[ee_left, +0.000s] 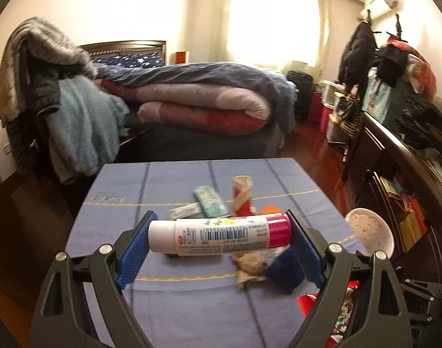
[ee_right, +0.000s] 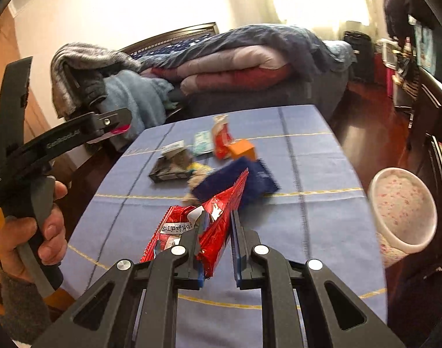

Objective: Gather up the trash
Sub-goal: 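Carry both items to the wastebasket and open both tools to drop them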

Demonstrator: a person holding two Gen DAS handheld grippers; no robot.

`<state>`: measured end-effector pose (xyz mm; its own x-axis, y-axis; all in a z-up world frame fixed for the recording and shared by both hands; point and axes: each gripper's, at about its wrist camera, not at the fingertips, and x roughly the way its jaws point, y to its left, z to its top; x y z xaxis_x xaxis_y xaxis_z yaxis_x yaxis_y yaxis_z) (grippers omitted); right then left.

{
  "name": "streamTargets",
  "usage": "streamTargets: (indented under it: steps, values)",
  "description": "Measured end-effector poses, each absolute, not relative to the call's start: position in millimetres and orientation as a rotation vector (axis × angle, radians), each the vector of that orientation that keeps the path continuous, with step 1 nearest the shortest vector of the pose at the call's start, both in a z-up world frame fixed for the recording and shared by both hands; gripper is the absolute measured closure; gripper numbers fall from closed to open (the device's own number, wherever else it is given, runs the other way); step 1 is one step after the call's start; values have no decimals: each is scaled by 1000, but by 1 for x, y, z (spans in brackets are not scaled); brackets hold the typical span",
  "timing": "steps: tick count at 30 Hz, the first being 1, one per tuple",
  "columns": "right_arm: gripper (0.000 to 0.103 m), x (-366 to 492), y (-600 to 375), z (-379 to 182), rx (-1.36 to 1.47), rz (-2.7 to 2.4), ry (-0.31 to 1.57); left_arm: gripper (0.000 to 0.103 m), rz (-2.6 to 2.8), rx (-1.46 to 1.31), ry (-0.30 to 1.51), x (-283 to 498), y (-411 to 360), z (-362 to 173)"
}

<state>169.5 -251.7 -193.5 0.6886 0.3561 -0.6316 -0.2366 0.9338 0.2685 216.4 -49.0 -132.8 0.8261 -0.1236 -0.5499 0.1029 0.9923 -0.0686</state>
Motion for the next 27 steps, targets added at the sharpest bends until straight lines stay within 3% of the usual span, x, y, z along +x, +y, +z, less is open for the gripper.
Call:
streamTargets:
  steps: [27]
  values:
    - [89,168,-428,-203,287,-100,665,16,-530,110,571,251,-267,-133]
